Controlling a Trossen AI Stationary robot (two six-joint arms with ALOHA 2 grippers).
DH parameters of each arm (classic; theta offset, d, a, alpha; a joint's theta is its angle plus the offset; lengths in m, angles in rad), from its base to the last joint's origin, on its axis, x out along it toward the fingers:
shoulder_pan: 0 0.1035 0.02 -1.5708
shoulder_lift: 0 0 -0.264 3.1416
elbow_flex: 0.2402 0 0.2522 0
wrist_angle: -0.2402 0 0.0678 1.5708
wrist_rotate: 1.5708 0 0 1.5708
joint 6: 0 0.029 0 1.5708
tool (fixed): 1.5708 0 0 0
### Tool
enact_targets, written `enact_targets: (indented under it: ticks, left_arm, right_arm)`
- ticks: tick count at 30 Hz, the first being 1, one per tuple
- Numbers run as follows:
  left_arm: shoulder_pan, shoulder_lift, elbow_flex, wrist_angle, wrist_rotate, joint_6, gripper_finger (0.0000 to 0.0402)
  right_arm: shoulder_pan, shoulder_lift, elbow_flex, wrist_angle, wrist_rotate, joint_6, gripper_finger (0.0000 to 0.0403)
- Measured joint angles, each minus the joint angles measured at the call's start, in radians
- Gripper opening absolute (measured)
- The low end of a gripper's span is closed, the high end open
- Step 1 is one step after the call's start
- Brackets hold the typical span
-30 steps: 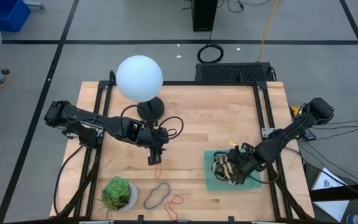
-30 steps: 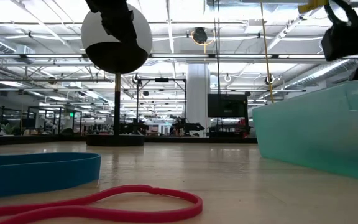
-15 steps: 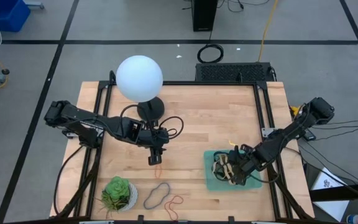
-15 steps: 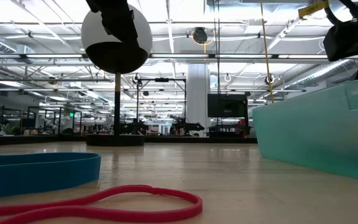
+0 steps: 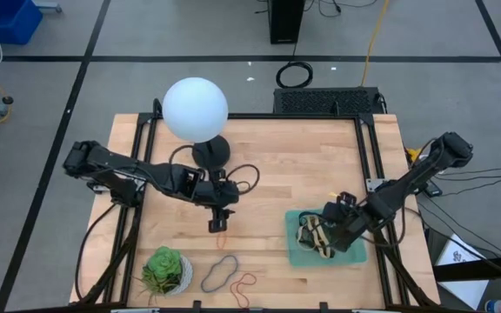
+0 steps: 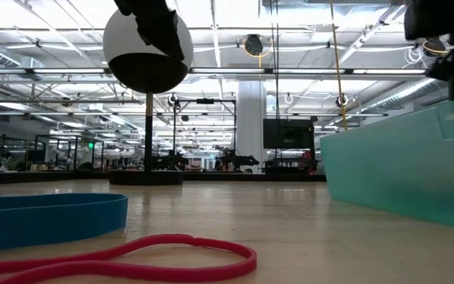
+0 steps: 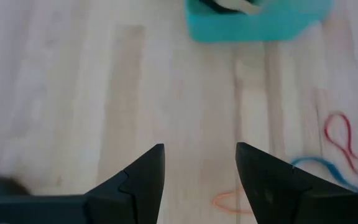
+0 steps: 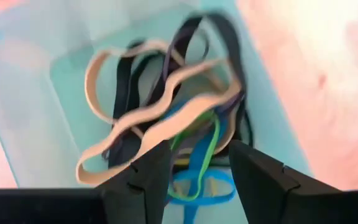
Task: Pick and place rubber bands into bin
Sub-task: Put the orange rubber band into the green bin
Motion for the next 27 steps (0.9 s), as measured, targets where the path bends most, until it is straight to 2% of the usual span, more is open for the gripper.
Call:
enact_targets:
  ticks: [5, 9, 21, 27]
  left_arm:
    - [-0.033, 0.036, 0.0, 0.002, 0.044, 0.135, 0.0202]
    - [-0.043, 0.09, 0.001, -0.016, 0.074, 0.106, 0.0202]
    - [-0.09, 0.347, -0.001, -0.067, 0.071, 0.111, 0.0202]
    - [-0.091, 0.409, -0.001, -0.087, 0.081, 0.105, 0.0202]
  right_arm:
    - [0.0, -0.057, 0.001, -0.002, 0.083, -0.033, 0.0156]
    - [-0.001, -0.088, 0.001, 0.009, 0.091, -0.037, 0.0157]
    - [-0.002, -0.105, 0.001, 0.046, 0.121, -0.067, 0.0156]
    - [-0.002, -0.106, 0.001, 0.064, 0.121, -0.075, 0.0156]
